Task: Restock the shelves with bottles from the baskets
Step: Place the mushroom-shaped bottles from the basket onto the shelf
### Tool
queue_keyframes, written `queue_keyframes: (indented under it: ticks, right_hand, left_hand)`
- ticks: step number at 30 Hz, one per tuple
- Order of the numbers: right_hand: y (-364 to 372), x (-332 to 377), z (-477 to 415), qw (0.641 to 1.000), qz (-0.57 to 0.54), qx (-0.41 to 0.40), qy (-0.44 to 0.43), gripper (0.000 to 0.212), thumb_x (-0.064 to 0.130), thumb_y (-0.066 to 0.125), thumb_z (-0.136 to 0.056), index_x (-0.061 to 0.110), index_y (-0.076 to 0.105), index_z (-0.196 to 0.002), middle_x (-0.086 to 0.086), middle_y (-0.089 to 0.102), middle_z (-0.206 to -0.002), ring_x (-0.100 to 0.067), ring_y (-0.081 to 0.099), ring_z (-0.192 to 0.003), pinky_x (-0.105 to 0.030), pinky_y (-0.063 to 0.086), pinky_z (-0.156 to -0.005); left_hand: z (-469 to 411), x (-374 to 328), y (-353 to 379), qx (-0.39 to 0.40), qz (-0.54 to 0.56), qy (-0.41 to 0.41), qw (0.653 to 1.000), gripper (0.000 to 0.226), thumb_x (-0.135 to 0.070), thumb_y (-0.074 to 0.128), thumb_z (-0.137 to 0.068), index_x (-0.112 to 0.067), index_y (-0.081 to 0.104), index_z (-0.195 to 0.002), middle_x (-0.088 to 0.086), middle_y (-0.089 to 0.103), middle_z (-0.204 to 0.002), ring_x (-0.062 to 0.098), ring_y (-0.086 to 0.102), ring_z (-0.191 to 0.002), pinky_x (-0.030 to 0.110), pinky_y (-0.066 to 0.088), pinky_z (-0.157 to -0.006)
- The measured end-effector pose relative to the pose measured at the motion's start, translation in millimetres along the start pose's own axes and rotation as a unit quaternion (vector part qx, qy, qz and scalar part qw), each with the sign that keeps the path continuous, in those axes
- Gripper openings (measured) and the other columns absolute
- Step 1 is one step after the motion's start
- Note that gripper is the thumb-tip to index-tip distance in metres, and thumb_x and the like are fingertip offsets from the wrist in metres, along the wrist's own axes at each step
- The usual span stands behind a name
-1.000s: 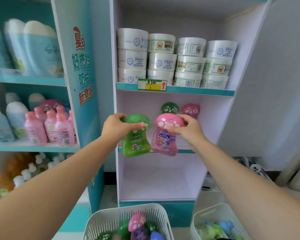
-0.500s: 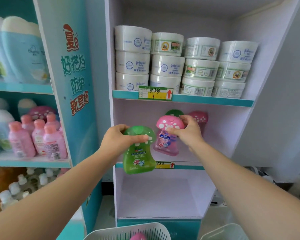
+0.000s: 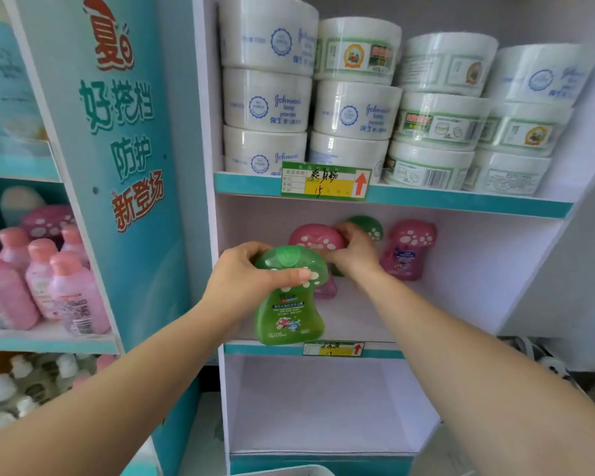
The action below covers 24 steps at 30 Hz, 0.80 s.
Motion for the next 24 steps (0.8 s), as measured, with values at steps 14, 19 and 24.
queue_keyframes:
  ticks: [14, 19, 24]
  right_hand:
    - [23, -8, -30, 1.000, 0.008, 0.020, -0.009, 0.060, 0.020, 0.082, -0.071, 0.012, 0.053, -0.123, -0.007, 0.061, -0.120, -0.019, 0.057, -0.100, -0.030, 0.047, -0.088]
    - [28, -5, -37, 0.999, 0.007, 0.022, -0.023, 0.059, 0.021, 0.082, -0.071, 0.012, 0.053, -0.122, -0.007, 0.062, -0.118, -0.023, 0.059, -0.102, -0.034, 0.050, -0.090]
    - [34, -3, -43, 0.999, 0.015, 0.028, -0.034, 0.057, 0.019, 0.076, -0.077, 0.012, 0.049, -0.127, -0.008, 0.060, -0.121, -0.025, 0.059, -0.107, -0.035, 0.049, -0.093]
  left_hand:
    - [-11, 10, 1, -0.016, -0.020, -0.010, 1.000, 0.052, -0.041, 0.089, -0.047, -0.021, 0.067, -0.090, -0.006, 0.073, -0.080, 0.010, 0.070, -0.073, 0.026, 0.057, -0.067]
    - [-12, 9, 4, -0.016, -0.027, -0.010, 0.999, 0.051, -0.040, 0.089, -0.049, -0.021, 0.067, -0.091, -0.006, 0.072, -0.080, 0.010, 0.070, -0.074, 0.026, 0.056, -0.067]
    - [-15, 11, 5, -0.015, -0.035, -0.015, 0.999, 0.053, -0.042, 0.089, -0.049, -0.022, 0.067, -0.092, -0.006, 0.073, -0.083, 0.011, 0.070, -0.077, 0.031, 0.059, -0.073]
Point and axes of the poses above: each hand's wrist, its own z-axis away from the middle knuckle, its own y-axis out of the palm, x = y × z, the point moved 10 cm from there along -z, towards the middle knuckle
